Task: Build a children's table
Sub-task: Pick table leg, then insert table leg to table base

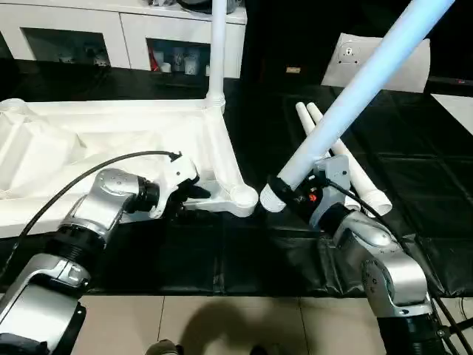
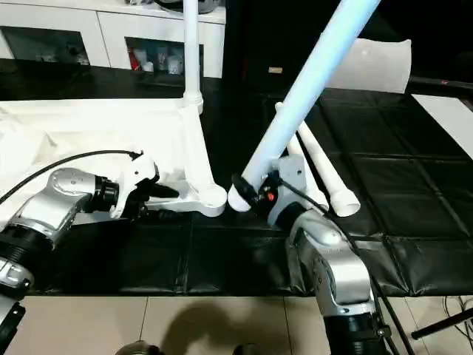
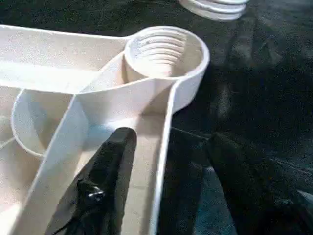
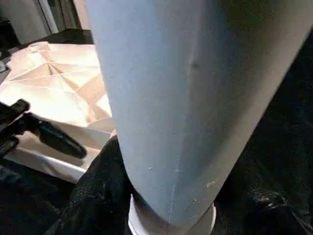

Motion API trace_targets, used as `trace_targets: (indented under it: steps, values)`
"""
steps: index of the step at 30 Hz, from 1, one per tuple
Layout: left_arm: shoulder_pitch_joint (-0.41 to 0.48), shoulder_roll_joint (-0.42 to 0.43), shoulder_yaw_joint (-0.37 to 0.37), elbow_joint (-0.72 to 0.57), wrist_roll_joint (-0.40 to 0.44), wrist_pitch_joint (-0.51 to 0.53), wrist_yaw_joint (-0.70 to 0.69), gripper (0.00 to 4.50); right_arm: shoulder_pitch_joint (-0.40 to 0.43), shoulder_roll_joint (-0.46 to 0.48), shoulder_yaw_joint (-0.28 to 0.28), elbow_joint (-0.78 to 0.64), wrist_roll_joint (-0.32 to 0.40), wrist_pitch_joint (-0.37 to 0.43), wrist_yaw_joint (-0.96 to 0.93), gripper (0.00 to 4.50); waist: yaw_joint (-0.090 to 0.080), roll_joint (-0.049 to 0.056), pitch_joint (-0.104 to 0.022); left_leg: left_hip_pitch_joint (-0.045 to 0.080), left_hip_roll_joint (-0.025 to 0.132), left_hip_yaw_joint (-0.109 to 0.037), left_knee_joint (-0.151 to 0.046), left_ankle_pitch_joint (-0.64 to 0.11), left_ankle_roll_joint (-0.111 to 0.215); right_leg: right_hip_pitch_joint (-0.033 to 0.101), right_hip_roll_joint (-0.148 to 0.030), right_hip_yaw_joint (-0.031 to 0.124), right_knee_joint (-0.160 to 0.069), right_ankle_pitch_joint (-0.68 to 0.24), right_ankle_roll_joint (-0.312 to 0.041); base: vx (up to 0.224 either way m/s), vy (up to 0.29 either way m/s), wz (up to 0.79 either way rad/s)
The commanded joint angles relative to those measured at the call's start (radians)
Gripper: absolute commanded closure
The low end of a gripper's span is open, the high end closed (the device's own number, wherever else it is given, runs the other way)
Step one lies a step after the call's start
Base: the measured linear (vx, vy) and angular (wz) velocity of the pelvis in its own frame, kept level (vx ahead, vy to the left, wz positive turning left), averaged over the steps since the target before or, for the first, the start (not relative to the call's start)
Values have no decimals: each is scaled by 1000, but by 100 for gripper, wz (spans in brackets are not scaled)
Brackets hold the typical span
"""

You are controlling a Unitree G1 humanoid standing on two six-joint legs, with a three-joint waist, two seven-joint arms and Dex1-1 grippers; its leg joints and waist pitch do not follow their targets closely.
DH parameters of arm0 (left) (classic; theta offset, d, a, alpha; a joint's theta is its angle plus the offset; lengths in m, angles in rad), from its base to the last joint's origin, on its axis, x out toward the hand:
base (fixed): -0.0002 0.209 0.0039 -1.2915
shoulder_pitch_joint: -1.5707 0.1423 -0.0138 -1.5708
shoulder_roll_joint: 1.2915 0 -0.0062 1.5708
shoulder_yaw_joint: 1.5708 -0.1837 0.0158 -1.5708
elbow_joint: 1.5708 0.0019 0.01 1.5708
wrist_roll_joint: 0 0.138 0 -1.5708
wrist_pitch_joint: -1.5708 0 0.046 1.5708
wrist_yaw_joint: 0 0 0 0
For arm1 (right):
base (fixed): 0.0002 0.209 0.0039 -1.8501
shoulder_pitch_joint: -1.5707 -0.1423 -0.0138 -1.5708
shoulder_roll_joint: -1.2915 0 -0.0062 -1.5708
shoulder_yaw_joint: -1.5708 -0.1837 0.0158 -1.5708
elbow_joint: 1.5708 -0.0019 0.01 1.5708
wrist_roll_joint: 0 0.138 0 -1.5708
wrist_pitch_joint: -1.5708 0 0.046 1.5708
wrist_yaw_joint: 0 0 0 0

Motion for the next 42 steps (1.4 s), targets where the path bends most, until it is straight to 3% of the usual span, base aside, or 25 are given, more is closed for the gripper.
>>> trace_targets:
  steps: [1, 4, 5, 21, 33, 37, 42]
  values:
    - [-36, -20, 21, 44, 12, -24, 17, 200, -2, -3, -2, -29, 15, 8, -1, 260, -4, 26, -74, 37, 20, -18, -81, -342, -71, 31, -59, 29, -79, -331, -172, 0, 0, 0]
    - [-47, -28, 24, 64, 15, -31, 16, 211, -3, -6, 2, -32, 15, 13, 5, 260, -2, 26, -73, 36, 19, -18, -81, -343, -69, 31, -60, 30, -81, -346, -171, 0, 0, 0]
    - [-48, -29, 24, 67, 16, -33, 16, 235, -3, -7, 3, -32, 14, 14, 7, 260, -3, 26, -73, 35, 19, -19, -81, -340, -67, 32, -59, 30, -80, -343, -170, 0, 0, 0]
    - [-95, -41, 20, 176, 59, -40, -38, 362, 2, -16, 7, -41, 15, 25, 20, 260, -1, 24, -74, 36, 20, -18, -82, -327, -60, 34, -62, 30, -79, -322, -184, 0, 0, 0]
    - [-95, 8, -47, 171, 162, -125, -91, 446, 2, -22, 11, -44, 14, 30, 33, 260, -5, 22, -73, 36, 22, -20, -84, -336, -62, 33, -64, 31, -82, -346, -176, 0, 0, 0]
    - [-74, -4, -13, 111, 108, -139, -148, 449, -6, -25, 13, -43, 26, 34, 47, 260, -5, 22, -75, 35, 21, -17, -82, -305, -54, 35, -63, 32, -77, -298, -191, 0, 0, 0]
    - [-28, -7, -6, 4, 55, -105, -223, 450, -15, -52, 47, -50, 45, 59, 116, 260, 3, 27, -79, 36, 23, -11, -79, -244, -37, 41, -59, 31, -64, -172, -225, 0, 0, 0]
